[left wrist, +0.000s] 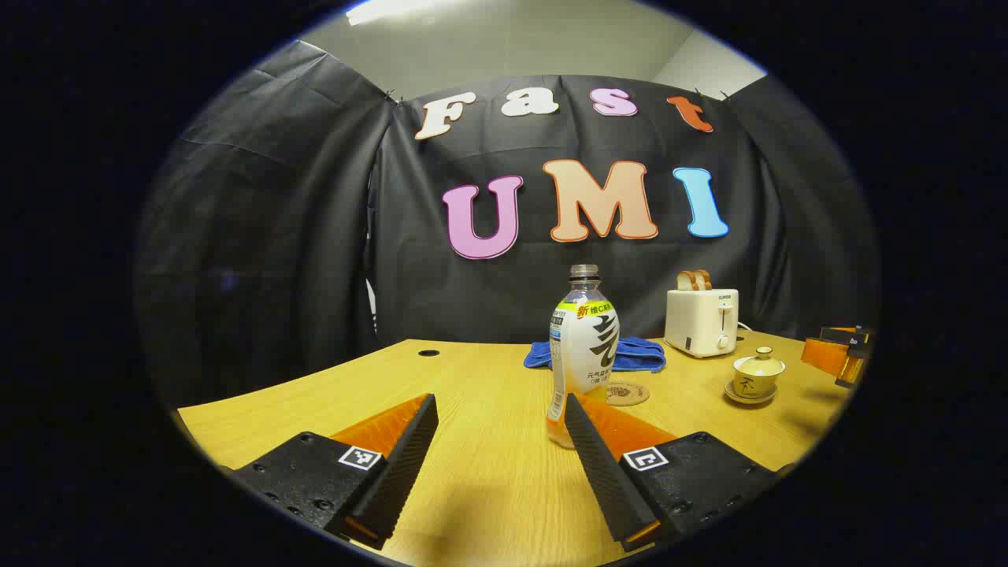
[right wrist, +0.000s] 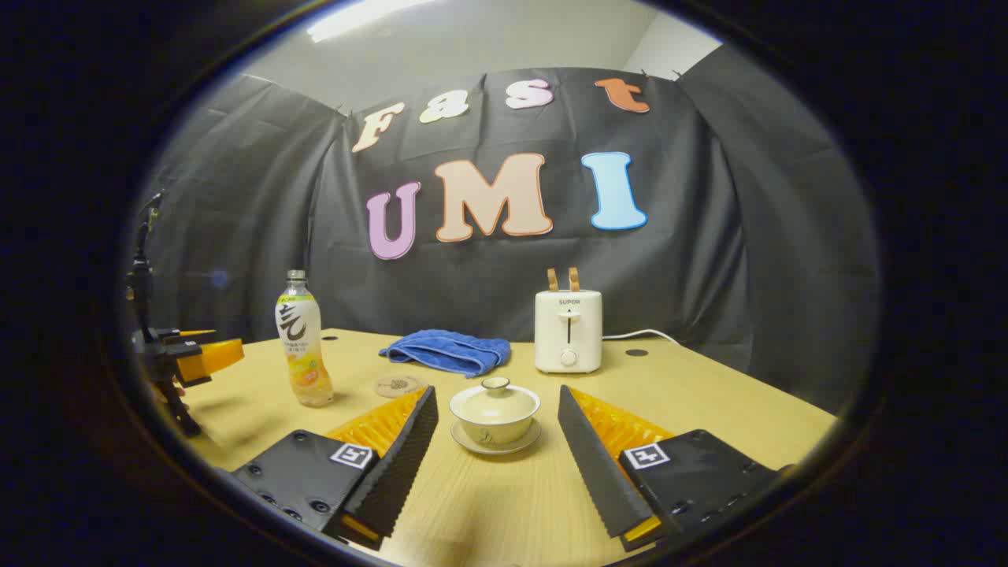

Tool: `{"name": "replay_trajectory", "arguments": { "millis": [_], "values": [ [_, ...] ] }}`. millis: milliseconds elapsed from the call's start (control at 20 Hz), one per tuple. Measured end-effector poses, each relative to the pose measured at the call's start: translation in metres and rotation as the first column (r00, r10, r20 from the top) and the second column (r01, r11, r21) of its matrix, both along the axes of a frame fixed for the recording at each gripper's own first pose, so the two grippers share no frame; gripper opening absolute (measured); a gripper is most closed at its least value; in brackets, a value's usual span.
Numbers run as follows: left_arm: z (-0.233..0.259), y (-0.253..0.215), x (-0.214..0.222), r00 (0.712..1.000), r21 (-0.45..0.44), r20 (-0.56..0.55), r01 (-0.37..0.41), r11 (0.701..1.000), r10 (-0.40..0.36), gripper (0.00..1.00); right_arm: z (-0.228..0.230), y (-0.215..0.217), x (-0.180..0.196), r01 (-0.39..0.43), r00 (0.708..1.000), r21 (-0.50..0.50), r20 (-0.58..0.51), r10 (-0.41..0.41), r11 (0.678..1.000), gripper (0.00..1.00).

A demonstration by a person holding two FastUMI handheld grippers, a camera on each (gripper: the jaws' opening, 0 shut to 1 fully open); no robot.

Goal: Open the teacup lid with one hand, grasp the water bottle and pour water into the teacup with the other hand; after pouring, place the water bottle on the coaster and then close the teacup lid.

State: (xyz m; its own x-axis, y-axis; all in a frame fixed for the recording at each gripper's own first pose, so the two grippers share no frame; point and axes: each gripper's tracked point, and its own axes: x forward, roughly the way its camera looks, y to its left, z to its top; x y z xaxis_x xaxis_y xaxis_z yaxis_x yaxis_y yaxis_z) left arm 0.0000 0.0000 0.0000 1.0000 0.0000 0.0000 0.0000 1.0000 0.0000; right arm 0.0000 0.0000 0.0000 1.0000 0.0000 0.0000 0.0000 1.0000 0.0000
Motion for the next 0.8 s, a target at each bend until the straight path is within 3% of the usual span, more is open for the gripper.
{"name": "replay_trajectory", "arguments": {
  "millis": [800],
  "values": [
    [-0.0022,-0.0026,0.0009,1.000,0.000,0.001,0.002,1.000,-0.002,0.95,-0.0002,0.0007,0.0005,0.000,1.000,0.001,0.000,0.000,1.000,0.97]
  ]
}}
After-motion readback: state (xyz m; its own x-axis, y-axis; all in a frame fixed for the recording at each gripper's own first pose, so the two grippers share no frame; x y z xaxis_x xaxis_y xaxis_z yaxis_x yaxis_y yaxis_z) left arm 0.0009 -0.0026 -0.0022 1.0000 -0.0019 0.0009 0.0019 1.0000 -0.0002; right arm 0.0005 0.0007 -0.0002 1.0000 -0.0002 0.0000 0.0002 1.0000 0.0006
